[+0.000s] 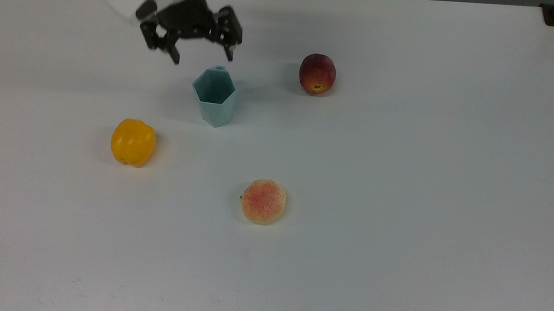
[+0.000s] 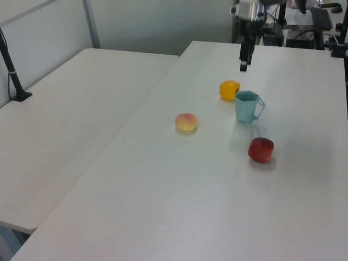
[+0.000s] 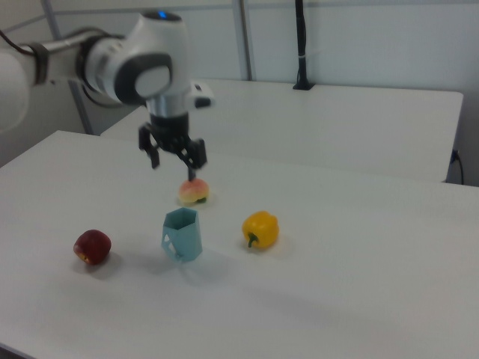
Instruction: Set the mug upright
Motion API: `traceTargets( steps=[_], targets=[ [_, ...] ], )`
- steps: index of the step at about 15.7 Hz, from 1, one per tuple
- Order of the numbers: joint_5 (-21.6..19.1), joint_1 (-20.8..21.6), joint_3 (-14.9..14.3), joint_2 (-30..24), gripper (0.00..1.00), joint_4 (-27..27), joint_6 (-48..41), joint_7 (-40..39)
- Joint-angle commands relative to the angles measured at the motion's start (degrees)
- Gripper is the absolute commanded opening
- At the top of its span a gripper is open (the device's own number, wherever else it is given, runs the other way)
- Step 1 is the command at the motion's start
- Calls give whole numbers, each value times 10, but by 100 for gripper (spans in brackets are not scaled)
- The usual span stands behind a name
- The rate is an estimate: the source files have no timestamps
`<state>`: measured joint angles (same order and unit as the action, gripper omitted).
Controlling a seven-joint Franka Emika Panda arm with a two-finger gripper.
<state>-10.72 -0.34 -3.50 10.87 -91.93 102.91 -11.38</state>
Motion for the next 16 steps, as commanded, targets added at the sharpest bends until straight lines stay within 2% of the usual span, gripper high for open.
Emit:
traceTargets(
  steps=[1, 3, 6, 8, 11, 13, 16],
  targets=[
    [42, 8, 42, -46, 100, 37, -67, 144],
    [47, 6, 54, -66, 100, 53, -114, 194],
    [44, 5, 55, -94, 100, 63, -159, 196],
    [43, -2, 55, -108, 100, 48, -140, 182],
    [44, 2, 47, -117, 100, 14, -65, 122],
    [47, 15, 30, -117, 100, 7, -47, 93],
    [47, 15, 25, -115, 100, 3, -29, 75]
  ],
)
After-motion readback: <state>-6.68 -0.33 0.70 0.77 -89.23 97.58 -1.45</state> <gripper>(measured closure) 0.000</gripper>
